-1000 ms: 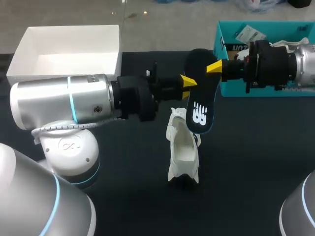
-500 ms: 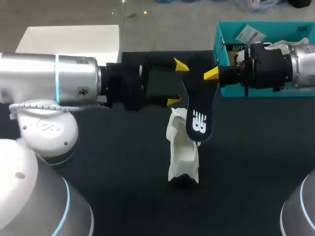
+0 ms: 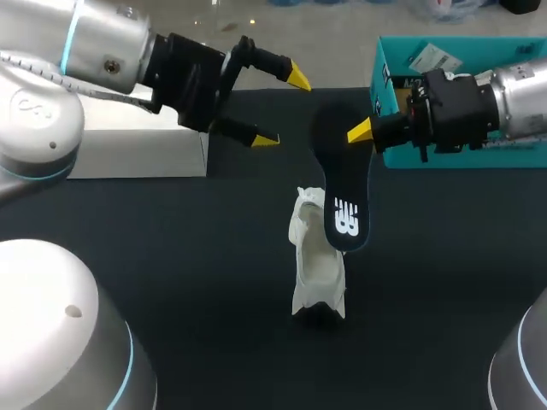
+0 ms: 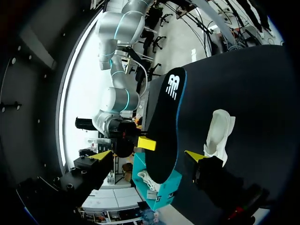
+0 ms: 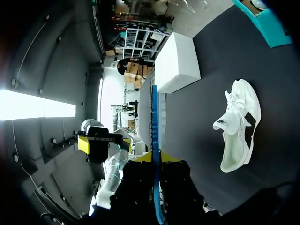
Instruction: Take the shoe out of the shoebox, open the shoe tongue, remove and reinsert the insole, then place the shoe into the shoebox
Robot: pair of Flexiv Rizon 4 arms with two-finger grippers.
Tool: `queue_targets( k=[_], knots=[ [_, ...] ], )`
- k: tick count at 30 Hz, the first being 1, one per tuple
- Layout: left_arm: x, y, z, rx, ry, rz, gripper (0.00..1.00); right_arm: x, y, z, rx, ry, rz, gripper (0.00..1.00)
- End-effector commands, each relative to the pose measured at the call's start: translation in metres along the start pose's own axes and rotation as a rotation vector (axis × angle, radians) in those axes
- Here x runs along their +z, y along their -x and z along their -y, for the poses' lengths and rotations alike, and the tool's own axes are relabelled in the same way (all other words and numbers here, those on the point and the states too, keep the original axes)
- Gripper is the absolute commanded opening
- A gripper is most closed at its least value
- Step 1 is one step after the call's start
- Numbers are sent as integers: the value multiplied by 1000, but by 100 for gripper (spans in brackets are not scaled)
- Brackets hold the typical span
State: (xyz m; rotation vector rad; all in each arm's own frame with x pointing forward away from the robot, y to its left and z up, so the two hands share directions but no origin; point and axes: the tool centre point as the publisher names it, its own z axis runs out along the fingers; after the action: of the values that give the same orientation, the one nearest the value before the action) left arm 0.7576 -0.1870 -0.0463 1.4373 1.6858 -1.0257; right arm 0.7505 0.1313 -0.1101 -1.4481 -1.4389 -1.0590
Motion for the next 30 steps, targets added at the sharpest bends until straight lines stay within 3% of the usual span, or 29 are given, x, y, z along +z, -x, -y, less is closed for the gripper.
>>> queue_targets(
  k=[1,12,16,21,30],
  knots=[
    [12,13,-8,-26,5,-206,100,5,0,-4,4,2,-8,0],
    [12,13,-8,-26,5,-206,100,7,11,-4,22,-4,-23,0],
    [6,25,-7,120,47,-354,100,9,14,-10,7,-25,-9,0],
    [9,39,-9,226,-23,-537,100,15,14,-17,8,-25,-35,0],
    [19,54,-19,345,-74,-814,100,23,7,-28,6,12,-71,0]
  ],
)
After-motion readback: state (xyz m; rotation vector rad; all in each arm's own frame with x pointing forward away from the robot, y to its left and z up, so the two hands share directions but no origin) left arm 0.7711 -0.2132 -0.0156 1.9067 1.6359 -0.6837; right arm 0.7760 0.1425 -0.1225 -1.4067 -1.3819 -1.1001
